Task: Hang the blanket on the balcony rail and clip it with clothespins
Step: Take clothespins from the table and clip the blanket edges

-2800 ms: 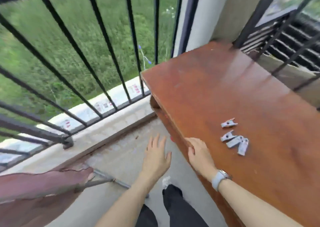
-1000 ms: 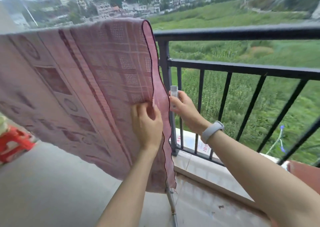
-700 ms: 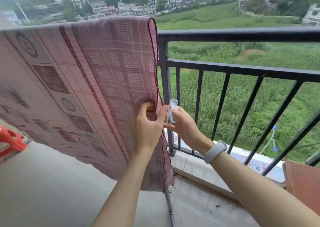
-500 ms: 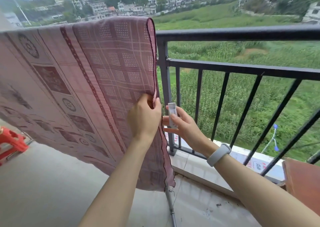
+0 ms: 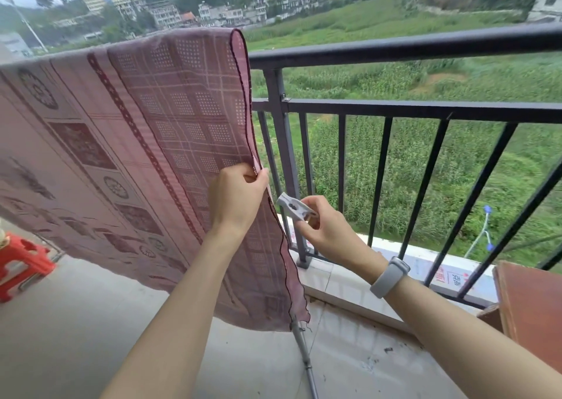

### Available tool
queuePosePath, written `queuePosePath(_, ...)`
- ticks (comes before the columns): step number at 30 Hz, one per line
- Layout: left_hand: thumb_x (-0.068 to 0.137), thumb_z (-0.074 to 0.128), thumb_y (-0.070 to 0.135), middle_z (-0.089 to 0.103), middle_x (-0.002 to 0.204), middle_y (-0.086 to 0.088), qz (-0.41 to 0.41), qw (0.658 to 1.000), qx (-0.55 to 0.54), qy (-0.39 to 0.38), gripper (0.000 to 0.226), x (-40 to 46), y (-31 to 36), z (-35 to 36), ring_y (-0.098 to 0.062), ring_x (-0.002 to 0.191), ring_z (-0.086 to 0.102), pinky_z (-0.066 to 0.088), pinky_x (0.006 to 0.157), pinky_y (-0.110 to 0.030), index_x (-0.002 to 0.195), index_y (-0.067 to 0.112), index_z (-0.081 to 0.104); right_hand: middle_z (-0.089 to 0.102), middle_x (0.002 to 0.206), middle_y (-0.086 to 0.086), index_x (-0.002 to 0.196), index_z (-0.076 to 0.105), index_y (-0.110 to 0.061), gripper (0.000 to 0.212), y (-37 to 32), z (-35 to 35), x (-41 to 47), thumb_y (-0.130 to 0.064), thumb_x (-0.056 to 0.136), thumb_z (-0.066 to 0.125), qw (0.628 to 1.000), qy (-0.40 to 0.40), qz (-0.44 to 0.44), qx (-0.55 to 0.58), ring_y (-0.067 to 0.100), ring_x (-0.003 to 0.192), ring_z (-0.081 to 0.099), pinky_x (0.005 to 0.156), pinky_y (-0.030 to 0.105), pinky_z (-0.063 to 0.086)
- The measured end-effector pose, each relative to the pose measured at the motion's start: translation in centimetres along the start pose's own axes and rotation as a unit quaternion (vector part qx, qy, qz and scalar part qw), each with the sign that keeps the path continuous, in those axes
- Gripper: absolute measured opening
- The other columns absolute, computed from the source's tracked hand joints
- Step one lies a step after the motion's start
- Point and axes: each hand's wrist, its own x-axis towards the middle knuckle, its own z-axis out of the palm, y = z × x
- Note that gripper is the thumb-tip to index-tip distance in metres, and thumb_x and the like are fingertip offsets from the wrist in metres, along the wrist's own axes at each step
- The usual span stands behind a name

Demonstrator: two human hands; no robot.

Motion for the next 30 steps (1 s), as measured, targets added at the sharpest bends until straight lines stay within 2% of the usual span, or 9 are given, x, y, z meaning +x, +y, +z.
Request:
queuePosePath(3, 0.082, 0.061, 0.029, 0.059, 0.046, -0.011, -0.004, 1.0, 0.022, -0.012, 0.042, 0.5, 0.3, -0.1, -0.026, 0.046, 0.053, 0.038, 0.047, -0.032, 0.048, 0.006, 0.053, 0.058, 0.08, 0.005, 0.107, 0.053, -0.009, 0.021, -0.6, 0.0, -0.6, -0.016, 0.088, 0.056, 0.997, 0.056, -0.048, -0.03, 0.012, 0.061, 0.047, 0.06, 0.023, 0.038)
queuePosePath(7, 0.08, 0.063, 0.031, 0.029, 0.037, 0.006, -0.003, 0.996, 0.081, 0.031, 0.053, 0.0, 0.9, 0.1, -0.01, 0.036, 0.024, 0.014, 0.042, -0.023, 0.039, 0.017, 0.032, 0.059, 0.086, 0.003, 0.115, 0.053, -0.005, 0.031, -1.0, 0.0, -0.5, -0.017, 0.087, 0.058, 0.987, 0.103, -0.08, -0.093, 0.014, 0.069, 0.05, 0.066, 0.019, 0.036)
queuePosePath(11, 0.079, 0.065, 0.03, 0.037, 0.054, 0.008, 0.02, 0.992, 0.102, 0.077, 0.034, -0.6, 1.0, 0.5, -0.007, 0.044, 0.031, 0.014, 0.043, -0.02, 0.05, 0.015, 0.057, 0.068, 0.086, 0.014, 0.103, 0.055, -0.003, 0.021, -1.3, 0.4, -0.1, -0.018, 0.088, 0.057, 0.977, 0.121, -0.09, -0.152, 0.031, 0.072, 0.06, 0.064, 0.037, 0.045)
queuePosePath(17, 0.08, 0.062, 0.031, 0.045, 0.056, 0.002, 0.022, 0.991, 0.102, 0.081, 0.037, -0.4, 0.7, 0.8, -0.019, 0.052, 0.039, 0.018, 0.044, -0.024, 0.048, 0.019, 0.051, 0.066, 0.076, 0.016, 0.091, 0.053, -0.004, 0.022, -1.7, 1.5, 1.5, -0.026, 0.091, 0.051, 0.967, 0.115, -0.08, -0.213, 0.034, 0.065, 0.057, 0.055, 0.034, 0.036)
queuePosePath(21, 0.082, 0.061, 0.032, 0.045, 0.053, 0.005, 0.025, 0.995, 0.076, 0.063, 0.042, -0.6, 0.4, 0.8, -0.015, 0.05, 0.039, 0.023, 0.047, -0.027, 0.044, 0.022, 0.047, 0.065, 0.085, 0.015, 0.095, 0.053, -0.004, 0.022, -1.3, 1.7, 2.5, -0.025, 0.09, 0.054, 0.973, 0.095, -0.073, -0.197, 0.032, 0.076, 0.058, 0.061, 0.034, 0.036)
queuePosePath(22, 0.083, 0.062, 0.03, 0.049, 0.056, 0.005, 0.035, 0.996, 0.058, 0.055, 0.037, -0.8, 0.2, 0.8, -0.014, 0.053, 0.043, 0.028, 0.049, -0.026, 0.048, 0.024, 0.054, 0.064, 0.089, 0.014, 0.1, 0.053, -0.005, 0.023, -1.1, 1.7, 2.5, -0.025, 0.089, 0.055, 0.978, 0.086, -0.066, -0.181, 0.031, 0.081, 0.058, 0.065, 0.034, 0.038)
queuePosePath(24, 0.083, 0.062, 0.027, 0.057, 0.073, 0.003, 0.038, 0.999, 0.013, 0.035, 0.012, -1.6, -0.4, 1.2, -0.015, 0.068, 0.054, 0.039, 0.062, -0.025, 0.08, 0.019, 0.071, 0.063, 0.102, 0.012, 0.114, 0.051, -0.006, 0.034, -0.2, 1.7, 2.0, -0.026, 0.087, 0.058, 0.987, 0.062, -0.062, -0.131, 0.026, 0.092, 0.057, 0.077, 0.032, 0.043)
queuePosePath(26, 0.084, 0.061, 0.026, 0.055, 0.089, 0.005, 0.038, 0.998, -0.015, 0.037, 0.024, -3.4, -1.2, 2.1, -0.011, 0.083, 0.053, 0.039, 0.076, -0.024, 0.106, 0.017, 0.065, 0.055, 0.122, 0.01, 0.132, 0.039, -0.011, 0.053, 1.1, 1.6, 1.0, -0.03, 0.086, 0.059, 0.992, 0.027, -0.061, -0.107, 0.022, 0.109, 0.051, 0.095, 0.032, 0.039)
queuePosePath(30, 0.084, 0.052, 0.027, 0.053, 0.112, -0.001, 0.08, 0.996, -0.022, 0.033, 0.034, -9.3, -2.7, 5.4, -0.01, 0.108, 0.044, 0.036, 0.093, -0.025, 0.116, 0.014, 0.055, 0.042, 0.14, 0.006, 0.138, 0.031, -0.014, 0.056, 5.5, 0.5, -3.3, -0.029, 0.089, 0.053, 0.993, 0.036, -0.015, -0.111, 0.019, 0.127, 0.037, 0.103, 0.019, 0.023)
